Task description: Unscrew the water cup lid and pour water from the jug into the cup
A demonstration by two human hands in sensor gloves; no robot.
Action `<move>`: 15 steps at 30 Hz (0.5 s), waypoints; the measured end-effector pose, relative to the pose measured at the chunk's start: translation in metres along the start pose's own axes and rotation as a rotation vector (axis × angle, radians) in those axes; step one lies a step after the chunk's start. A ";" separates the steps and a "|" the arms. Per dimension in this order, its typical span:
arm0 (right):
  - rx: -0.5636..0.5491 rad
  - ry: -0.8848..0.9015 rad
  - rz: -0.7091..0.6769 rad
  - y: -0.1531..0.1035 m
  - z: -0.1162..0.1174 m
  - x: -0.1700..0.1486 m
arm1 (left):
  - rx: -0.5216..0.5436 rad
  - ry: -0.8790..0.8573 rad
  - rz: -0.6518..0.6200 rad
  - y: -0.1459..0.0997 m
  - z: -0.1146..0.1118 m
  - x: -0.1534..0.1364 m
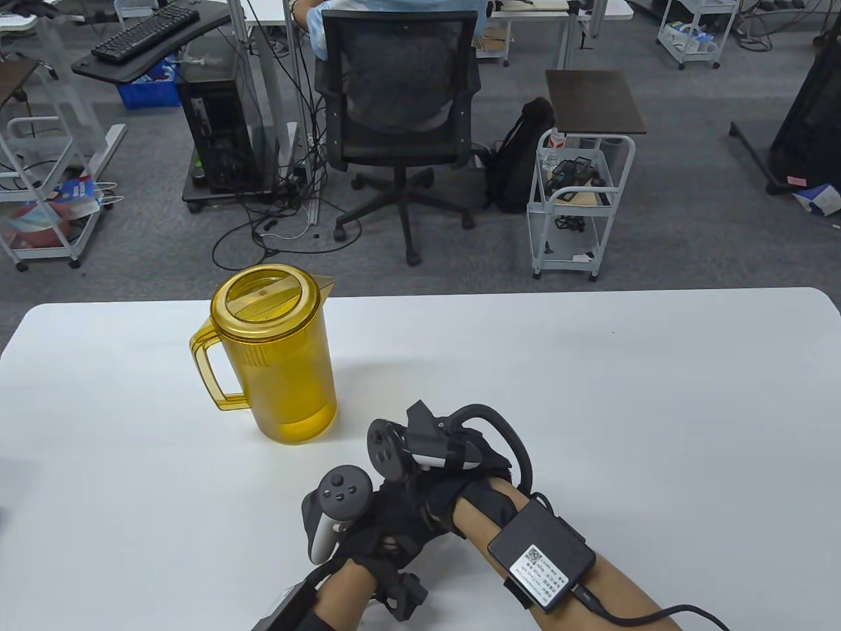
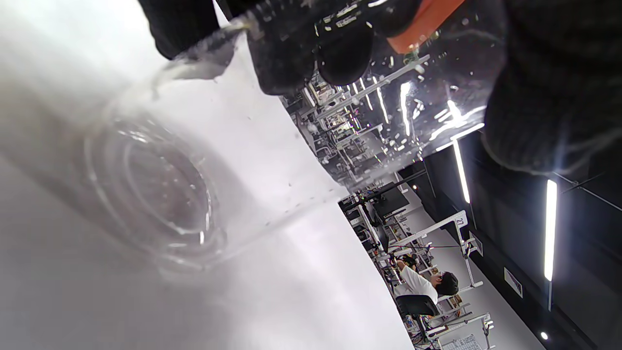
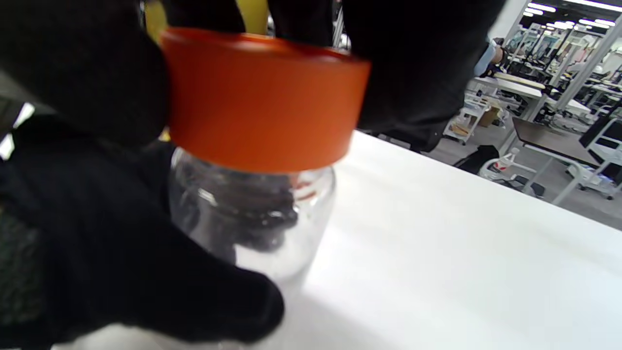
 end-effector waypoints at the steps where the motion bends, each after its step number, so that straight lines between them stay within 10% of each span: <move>1: -0.008 0.017 -0.011 0.000 0.000 -0.002 | 0.000 -0.001 0.001 0.000 0.000 0.000; 15: -0.062 0.079 -0.049 -0.015 -0.017 -0.021 | 0.005 0.018 -0.005 0.000 0.001 0.000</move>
Point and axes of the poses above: the tracker on the back of each hand, its own x axis roughly to the thumb side, its own y axis roughly from the wrist to the fingertips, z = x × y, the point moved 1 cm from there along y, roughly from the wrist to the fingertips, and after that the axes turned 5 degrees about x, right-handed, at the moved point
